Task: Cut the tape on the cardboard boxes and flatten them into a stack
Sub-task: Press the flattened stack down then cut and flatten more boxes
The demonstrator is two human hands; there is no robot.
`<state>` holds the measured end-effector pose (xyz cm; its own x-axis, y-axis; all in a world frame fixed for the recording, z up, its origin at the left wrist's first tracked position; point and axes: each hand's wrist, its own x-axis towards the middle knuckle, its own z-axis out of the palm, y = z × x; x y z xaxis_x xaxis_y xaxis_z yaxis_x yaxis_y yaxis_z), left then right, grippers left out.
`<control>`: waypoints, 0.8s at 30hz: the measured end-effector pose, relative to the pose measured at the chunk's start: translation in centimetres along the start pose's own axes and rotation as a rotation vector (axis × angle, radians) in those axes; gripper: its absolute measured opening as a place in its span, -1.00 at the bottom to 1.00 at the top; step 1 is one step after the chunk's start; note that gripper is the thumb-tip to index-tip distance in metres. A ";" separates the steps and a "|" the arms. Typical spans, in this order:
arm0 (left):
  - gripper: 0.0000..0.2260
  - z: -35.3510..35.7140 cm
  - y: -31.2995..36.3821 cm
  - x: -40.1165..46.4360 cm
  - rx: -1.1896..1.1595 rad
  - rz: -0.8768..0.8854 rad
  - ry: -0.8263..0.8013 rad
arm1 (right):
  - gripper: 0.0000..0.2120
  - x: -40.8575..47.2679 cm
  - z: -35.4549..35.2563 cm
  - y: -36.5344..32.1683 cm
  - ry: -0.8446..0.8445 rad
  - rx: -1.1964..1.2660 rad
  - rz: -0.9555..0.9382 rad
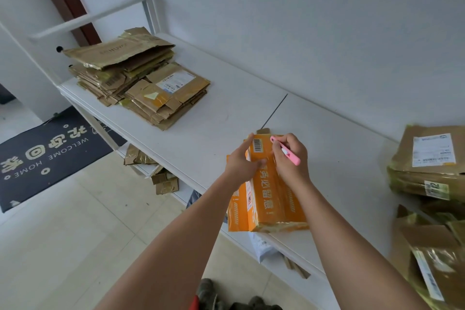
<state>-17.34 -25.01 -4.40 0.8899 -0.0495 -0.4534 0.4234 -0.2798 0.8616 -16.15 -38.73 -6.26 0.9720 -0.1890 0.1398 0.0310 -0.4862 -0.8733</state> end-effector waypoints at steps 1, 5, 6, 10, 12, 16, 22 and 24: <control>-0.35 0.0 0.1 0.0 0.001 -0.001 0.002 | -0.91 -0.1 -0.2 0.0 -0.010 -0.002 0.001; -0.35 -0.1 0.0 -0.1 -0.011 -0.005 -0.002 | -0.91 -1.4 -1.0 -0.1 -0.056 -0.022 0.009; -0.34 -0.1 0.0 -0.1 -0.020 -0.005 -0.004 | -0.91 -1.8 -1.2 -0.1 -0.068 -0.032 0.006; -0.34 0.0 0.1 -0.2 -0.028 -0.007 0.002 | -0.87 -4.0 -2.4 0.1 -0.125 -0.073 0.025; -0.33 0.0 0.0 -0.2 -0.035 -0.011 -0.001 | -0.86 -5.7 -3.3 0.2 -0.158 -0.064 0.035; -0.32 0.0 0.0 -0.3 -0.046 -0.014 -0.005 | -0.85 -9.2 -4.8 0.3 -0.213 0.036 0.008; -0.33 0.3 0.1 -0.3 -0.041 -0.014 0.000 | -0.84 -13.2 -6.1 0.0 -0.230 0.077 -0.079; -0.34 0.4 0.1 -0.4 -0.039 -0.014 0.004 | -0.80 -14.3 -6.1 0.2 -0.205 0.079 -0.112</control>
<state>-17.71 -25.36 -4.24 0.8846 -0.0423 -0.4644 0.4417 -0.2433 0.8635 -31.42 -41.31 -5.57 0.9881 0.0436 0.1474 0.1518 -0.4244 -0.8926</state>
